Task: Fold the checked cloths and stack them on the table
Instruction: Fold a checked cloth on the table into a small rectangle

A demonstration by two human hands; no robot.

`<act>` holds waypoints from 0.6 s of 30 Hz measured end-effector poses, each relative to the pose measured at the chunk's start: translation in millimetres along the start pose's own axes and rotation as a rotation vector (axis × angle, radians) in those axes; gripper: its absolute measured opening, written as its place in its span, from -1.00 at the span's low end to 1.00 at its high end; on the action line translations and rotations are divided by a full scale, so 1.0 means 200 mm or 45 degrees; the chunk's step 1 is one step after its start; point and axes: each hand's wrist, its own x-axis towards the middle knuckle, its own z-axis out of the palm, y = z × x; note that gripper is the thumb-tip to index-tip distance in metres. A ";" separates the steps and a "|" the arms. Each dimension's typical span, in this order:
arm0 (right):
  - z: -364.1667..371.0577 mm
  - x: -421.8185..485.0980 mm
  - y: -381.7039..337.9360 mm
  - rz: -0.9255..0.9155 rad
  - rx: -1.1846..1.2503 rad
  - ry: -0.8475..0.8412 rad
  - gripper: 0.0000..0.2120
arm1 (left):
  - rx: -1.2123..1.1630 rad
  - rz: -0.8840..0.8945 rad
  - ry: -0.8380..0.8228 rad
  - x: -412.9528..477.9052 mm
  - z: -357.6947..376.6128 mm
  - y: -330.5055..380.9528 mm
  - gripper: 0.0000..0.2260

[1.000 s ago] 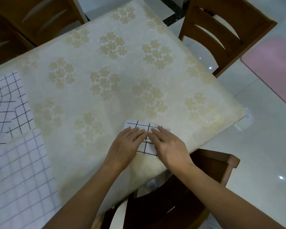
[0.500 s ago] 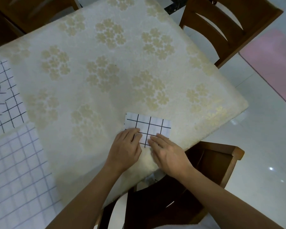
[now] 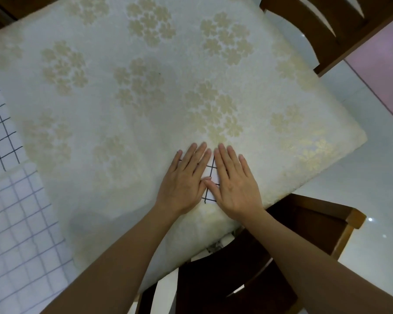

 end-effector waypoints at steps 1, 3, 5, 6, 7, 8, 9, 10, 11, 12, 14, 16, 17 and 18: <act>0.00 -0.02 0.02 -0.008 -0.049 -0.022 -0.28 | 0.015 -0.015 0.002 -0.01 0.00 0.00 -0.45; 0.00 -0.05 0.06 -0.011 -0.117 -0.055 -0.24 | 0.032 -0.055 -0.012 -0.03 0.00 0.00 -0.42; -0.01 -0.08 0.08 0.011 -0.137 -0.051 -0.21 | 0.033 -0.092 -0.022 -0.04 0.00 0.00 -0.40; -0.01 -0.09 0.09 0.016 -0.142 -0.044 -0.21 | 0.032 -0.110 -0.026 -0.04 0.00 0.00 -0.39; -0.01 -0.09 0.09 0.014 -0.144 -0.040 -0.22 | 0.029 -0.124 -0.031 -0.04 0.00 0.00 -0.39; -0.02 -0.09 0.09 0.010 -0.146 -0.038 -0.23 | 0.028 -0.132 -0.037 -0.04 0.01 0.01 -0.38; -0.02 -0.09 0.09 0.008 -0.146 -0.036 -0.24 | 0.029 -0.137 -0.042 -0.04 0.01 0.01 -0.38; -0.02 -0.09 0.09 0.010 -0.142 -0.036 -0.25 | 0.029 -0.141 -0.045 -0.04 0.01 0.00 -0.38; -0.02 -0.10 0.10 0.017 -0.138 -0.042 -0.26 | 0.025 -0.148 -0.051 -0.04 0.01 0.00 -0.38; -0.03 -0.10 0.10 0.028 -0.136 -0.051 -0.27 | 0.018 -0.156 -0.058 -0.04 0.01 0.00 -0.37; -0.04 -0.13 0.11 0.044 -0.137 -0.070 -0.26 | 0.008 -0.199 -0.072 -0.06 0.00 0.00 -0.36; -0.06 -0.16 0.13 0.050 -0.151 -0.085 -0.24 | -0.010 -0.259 -0.082 -0.07 -0.01 0.01 -0.35; -0.08 -0.17 0.15 0.049 -0.166 -0.113 -0.24 | -0.024 -0.285 -0.097 -0.07 -0.02 0.00 -0.34; -0.09 -0.19 0.17 0.050 -0.180 -0.152 -0.23 | -0.035 -0.311 -0.117 -0.08 -0.03 0.00 -0.33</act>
